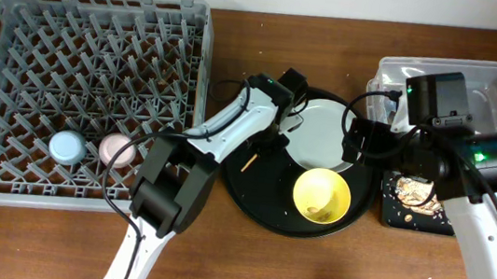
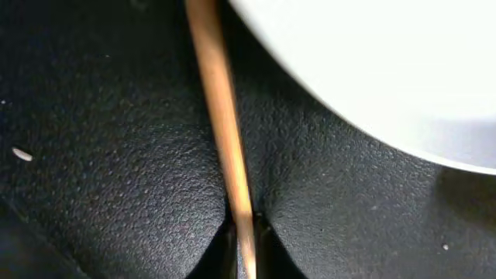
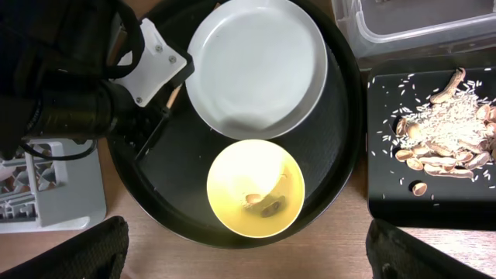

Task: Sort waste into correct bins and load items into the dishwasher rack
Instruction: 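Pick chopsticks from round tray with left gripper, place in rack, then grasp yellow bowl with left gripper and place it in rack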

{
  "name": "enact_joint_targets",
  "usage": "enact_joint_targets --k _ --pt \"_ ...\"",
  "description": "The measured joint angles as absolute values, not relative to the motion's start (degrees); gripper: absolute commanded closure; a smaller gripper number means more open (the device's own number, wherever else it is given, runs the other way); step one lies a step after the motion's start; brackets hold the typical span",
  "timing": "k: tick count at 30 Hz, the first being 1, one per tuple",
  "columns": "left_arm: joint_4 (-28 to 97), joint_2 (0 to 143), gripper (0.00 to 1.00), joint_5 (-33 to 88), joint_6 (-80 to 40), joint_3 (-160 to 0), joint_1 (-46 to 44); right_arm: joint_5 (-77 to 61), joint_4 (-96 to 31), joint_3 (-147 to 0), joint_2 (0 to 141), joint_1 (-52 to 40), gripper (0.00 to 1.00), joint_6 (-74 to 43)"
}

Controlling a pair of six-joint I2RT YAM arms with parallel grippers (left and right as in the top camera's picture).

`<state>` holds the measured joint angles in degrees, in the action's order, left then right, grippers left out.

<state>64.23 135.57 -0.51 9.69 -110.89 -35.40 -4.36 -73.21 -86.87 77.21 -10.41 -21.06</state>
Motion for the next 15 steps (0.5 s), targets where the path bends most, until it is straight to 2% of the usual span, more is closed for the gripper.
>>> enact_joint_targets --k 2,5,9,10,12,15 --pt "65.06 135.52 1.0 -1.56 8.19 -111.02 -35.4 -4.36 -73.21 -86.89 77.21 -10.41 0.01 -21.04" --pt "75.57 135.2 1.0 -5.3 1.17 -117.1 -34.5 -4.36 -73.17 -86.89 77.21 -10.41 0.02 -21.04" --pt "84.4 123.72 0.99 -6.24 -11.97 -126.37 -22.48 -4.36 -73.3 -86.89 77.21 -10.41 0.02 -21.06" --pt "84.82 122.15 0.94 -5.45 -13.72 -126.56 -18.2 -4.36 -73.3 -86.87 77.21 -10.41 0.02 -21.04" --pt "81.36 121.71 0.92 -3.14 -15.81 -122.67 -10.07 -4.36 -73.36 -86.89 77.21 -10.41 0.02 -21.06" --pt "75.42 122.02 0.91 2.35 -10.66 -112.92 -10.74 -4.36 -73.28 -86.89 77.21 -10.41 0.02 -21.02"
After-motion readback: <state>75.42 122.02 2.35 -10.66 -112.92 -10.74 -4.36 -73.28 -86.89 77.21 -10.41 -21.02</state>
